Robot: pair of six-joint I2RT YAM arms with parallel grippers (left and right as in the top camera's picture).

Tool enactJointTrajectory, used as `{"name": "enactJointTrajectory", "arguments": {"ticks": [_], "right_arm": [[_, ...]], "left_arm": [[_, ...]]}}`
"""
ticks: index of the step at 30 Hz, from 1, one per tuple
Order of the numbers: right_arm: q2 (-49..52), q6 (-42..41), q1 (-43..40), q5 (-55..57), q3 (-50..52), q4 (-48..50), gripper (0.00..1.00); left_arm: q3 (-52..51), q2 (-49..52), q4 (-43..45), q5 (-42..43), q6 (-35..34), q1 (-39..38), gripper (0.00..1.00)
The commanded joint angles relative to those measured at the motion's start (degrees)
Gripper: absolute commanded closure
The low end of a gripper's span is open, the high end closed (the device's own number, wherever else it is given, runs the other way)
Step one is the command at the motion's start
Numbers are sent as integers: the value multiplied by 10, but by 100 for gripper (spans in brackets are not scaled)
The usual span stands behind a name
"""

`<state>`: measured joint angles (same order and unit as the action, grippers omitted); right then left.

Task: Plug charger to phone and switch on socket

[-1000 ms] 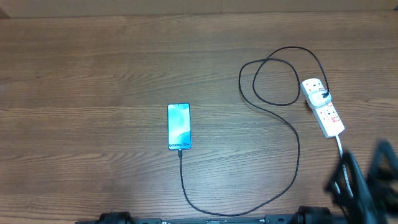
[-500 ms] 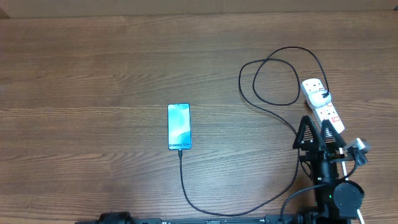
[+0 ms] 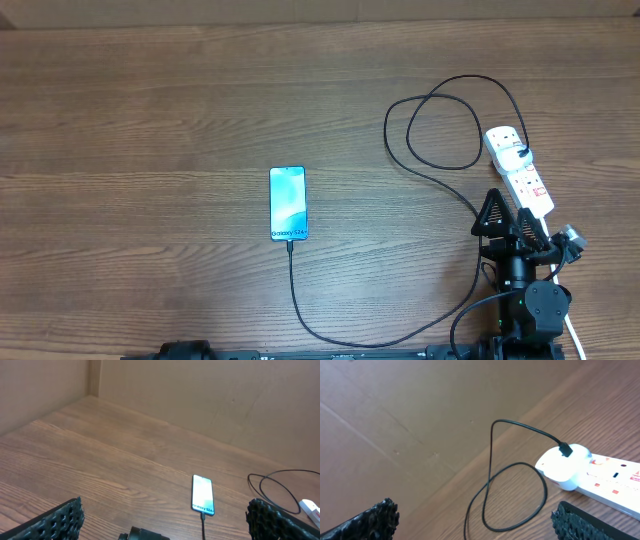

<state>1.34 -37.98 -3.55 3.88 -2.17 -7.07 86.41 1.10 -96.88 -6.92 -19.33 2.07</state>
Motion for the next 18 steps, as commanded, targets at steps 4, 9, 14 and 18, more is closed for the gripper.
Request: {"name": "enactJointTrajectory", "arguments": {"ticks": [4, 9, 14, 18], "right_arm": [[0, -8, 2, 8, 6, 5, 0], [0, -8, 2, 8, 6, 5, 0], [0, -8, 2, 8, 6, 5, 0], [0, -8, 2, 8, 6, 5, 0]], "left_arm": [[2, -9, 1, -6, 9, -1, 0], [2, -9, 1, -6, 9, 0, 1], [2, -9, 1, -6, 9, -1, 0], [2, -9, 1, -6, 9, -1, 0]]}}
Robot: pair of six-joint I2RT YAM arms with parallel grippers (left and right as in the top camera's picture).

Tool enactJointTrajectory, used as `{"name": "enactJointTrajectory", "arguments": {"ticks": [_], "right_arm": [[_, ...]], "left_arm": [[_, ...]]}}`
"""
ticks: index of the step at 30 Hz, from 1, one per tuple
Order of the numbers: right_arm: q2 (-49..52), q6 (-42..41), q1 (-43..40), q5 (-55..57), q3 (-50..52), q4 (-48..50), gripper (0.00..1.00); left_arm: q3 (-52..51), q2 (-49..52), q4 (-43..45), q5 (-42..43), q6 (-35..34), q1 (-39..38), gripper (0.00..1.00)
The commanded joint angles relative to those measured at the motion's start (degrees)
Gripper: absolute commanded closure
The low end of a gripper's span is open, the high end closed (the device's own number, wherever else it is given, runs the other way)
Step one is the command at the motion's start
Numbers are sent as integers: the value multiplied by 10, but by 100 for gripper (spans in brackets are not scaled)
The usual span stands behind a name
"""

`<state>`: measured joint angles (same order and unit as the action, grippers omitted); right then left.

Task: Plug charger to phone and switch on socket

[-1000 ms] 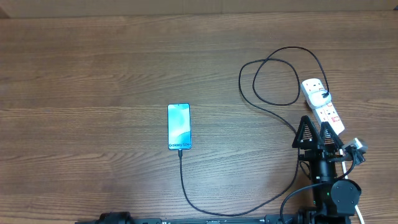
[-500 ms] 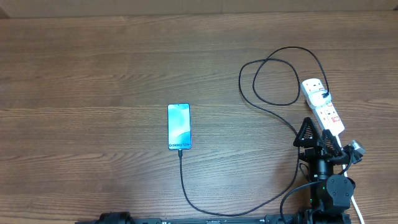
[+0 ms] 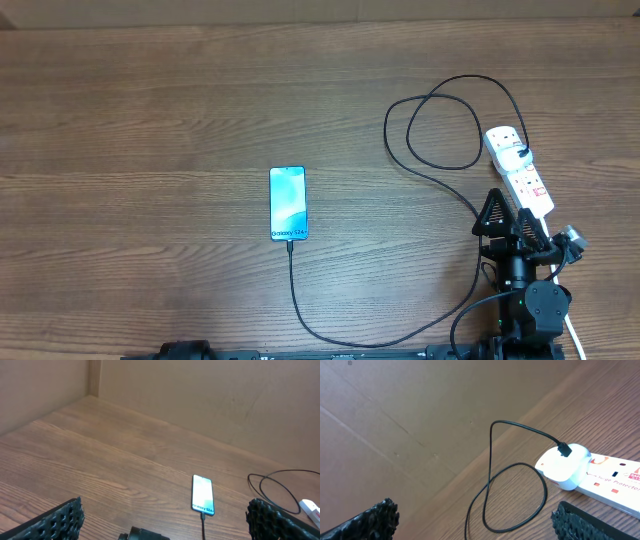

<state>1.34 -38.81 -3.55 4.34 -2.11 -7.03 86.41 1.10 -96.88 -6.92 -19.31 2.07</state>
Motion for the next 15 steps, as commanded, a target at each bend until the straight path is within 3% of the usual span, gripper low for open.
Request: {"name": "enactJointTrajectory", "arguments": {"ticks": [1, 15], "right_arm": [[0, 0, 2, 3, 6, 4, 0], [-12, 0, 2, 1, 17, 31, 0]], "left_arm": [[2, -9, 1, -6, 9, -1, 0], [2, -9, 1, -6, 9, -1, 0]]}}
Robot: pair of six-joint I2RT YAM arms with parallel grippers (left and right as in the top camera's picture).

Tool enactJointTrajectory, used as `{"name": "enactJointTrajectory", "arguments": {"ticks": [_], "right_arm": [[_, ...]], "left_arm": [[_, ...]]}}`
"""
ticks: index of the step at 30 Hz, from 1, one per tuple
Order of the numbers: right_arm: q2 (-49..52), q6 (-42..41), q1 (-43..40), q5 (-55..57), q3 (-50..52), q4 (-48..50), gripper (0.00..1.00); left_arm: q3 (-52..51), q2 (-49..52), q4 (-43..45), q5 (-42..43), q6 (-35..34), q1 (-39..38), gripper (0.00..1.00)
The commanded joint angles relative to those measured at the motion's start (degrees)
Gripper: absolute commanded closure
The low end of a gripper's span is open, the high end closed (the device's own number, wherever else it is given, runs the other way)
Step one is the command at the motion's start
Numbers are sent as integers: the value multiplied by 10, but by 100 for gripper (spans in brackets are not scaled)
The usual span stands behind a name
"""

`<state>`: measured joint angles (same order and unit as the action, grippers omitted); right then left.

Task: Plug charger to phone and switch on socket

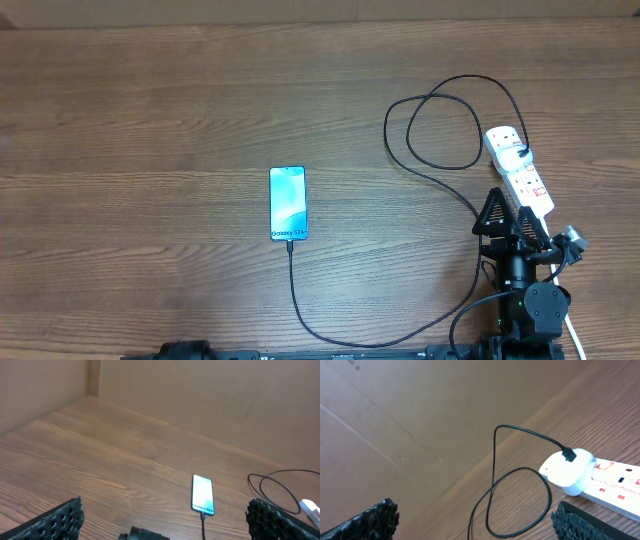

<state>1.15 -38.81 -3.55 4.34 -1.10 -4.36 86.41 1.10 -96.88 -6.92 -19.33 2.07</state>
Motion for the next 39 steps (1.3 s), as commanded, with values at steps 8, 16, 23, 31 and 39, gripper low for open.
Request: {"name": "enactJointTrajectory", "arguments": {"ticks": [8, 16, 23, 31, 39], "right_arm": [[-10, 0, 2, 1, 7, 4, 0], [-10, 0, 2, 1, 7, 4, 0], [-10, 85, 2, -4, 8, 5, 0], [-10, 271, 2, -36, 8, 2, 0], [-10, 271, 2, -36, 8, 2, 0]], "left_arm": [[2, -9, 1, -6, 9, -1, 0], [2, -9, 1, -6, 9, -1, 0], [2, -9, 1, -6, 9, -1, 0], [2, -9, 1, -6, 9, -1, 0], [2, -9, 1, -6, 9, -1, 0]]}}
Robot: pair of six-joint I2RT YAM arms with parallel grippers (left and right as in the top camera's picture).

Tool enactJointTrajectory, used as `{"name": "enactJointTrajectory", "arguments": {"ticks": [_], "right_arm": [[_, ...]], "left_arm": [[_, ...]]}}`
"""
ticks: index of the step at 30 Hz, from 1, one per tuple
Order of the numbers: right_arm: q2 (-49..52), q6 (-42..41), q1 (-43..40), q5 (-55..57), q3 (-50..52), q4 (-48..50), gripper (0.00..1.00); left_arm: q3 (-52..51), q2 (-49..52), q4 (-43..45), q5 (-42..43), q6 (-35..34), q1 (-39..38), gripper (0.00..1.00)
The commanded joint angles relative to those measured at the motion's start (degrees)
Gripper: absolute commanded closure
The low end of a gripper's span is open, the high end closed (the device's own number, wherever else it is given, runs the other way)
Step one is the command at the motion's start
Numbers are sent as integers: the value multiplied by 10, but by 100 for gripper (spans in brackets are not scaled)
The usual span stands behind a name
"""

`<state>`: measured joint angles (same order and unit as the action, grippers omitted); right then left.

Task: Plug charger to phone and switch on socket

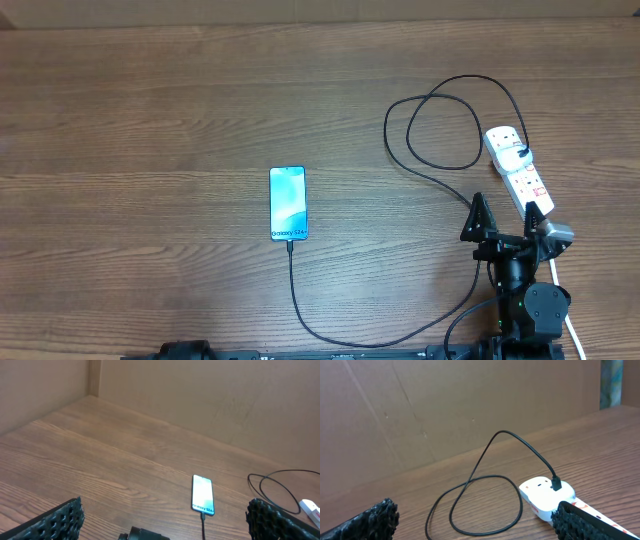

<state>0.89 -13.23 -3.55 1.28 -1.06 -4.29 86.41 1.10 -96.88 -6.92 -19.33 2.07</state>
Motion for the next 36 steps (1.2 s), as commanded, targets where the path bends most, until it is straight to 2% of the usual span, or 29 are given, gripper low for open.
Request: {"name": "enactJointTrajectory", "arguments": {"ticks": [1, 27, 31, 36], "right_arm": [[-7, 15, 2, -5, 7, 1, 0], [-7, 16, 0, -5, 6, -3, 0], [-7, 76, 0, 3, 6, -3, 0], [-7, 93, 0, 2, 6, -3, 0]], "left_arm": [[2, -9, 1, -6, 9, -1, 0], [2, -9, 1, -6, 9, -1, 1], [2, -8, 1, -6, 9, -1, 0], [2, -9, 1, -6, 9, -1, 0]]}}
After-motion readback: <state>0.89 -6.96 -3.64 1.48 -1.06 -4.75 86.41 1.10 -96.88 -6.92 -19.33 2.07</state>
